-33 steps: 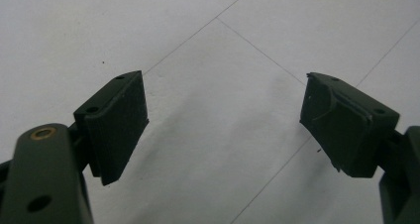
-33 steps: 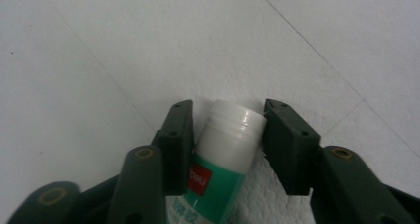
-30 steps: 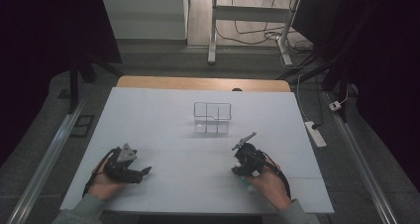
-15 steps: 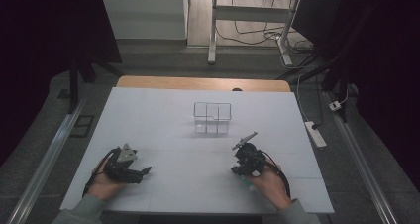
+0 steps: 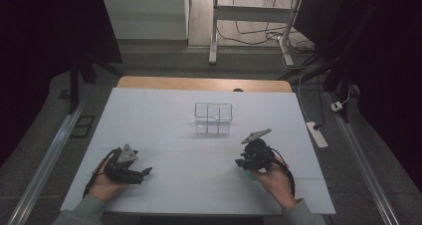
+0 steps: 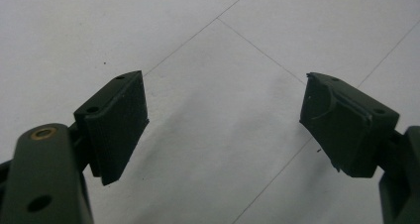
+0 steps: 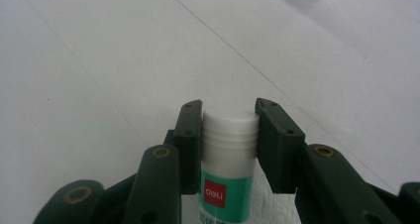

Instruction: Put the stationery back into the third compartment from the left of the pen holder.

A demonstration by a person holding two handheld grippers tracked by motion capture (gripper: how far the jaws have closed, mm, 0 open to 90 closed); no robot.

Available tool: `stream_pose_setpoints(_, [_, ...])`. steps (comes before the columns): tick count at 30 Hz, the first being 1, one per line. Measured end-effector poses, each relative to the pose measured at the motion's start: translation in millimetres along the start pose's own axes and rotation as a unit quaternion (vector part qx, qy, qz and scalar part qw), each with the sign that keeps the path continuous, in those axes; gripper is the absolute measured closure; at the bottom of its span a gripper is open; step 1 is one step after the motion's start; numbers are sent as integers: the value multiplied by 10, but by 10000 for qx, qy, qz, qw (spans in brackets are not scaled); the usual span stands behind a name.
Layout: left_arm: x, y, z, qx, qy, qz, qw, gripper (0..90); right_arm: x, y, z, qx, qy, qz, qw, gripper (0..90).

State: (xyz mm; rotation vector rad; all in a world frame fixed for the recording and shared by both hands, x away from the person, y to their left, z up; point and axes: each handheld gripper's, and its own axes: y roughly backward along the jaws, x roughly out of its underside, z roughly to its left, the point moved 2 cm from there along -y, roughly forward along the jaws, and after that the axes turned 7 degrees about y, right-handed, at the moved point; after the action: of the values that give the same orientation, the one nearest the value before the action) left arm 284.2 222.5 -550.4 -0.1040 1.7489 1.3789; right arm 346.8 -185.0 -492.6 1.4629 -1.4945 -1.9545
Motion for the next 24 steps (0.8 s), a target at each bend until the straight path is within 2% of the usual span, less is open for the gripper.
stream_pose_setpoints(4, [0,2,4,-3,9,-4,10000,183,-18,62,-5,129,16,-221,9997,643])
stream_pose_setpoints(11, [0,1,2,-5,3,-1,10000,184,-35,204,-44,208,-76,-574,9981,644])
stream_pose_setpoints(24, [1,4,2,-12,7,4,10000,184,-35,240,-78,193,-98,-788,9967,644])
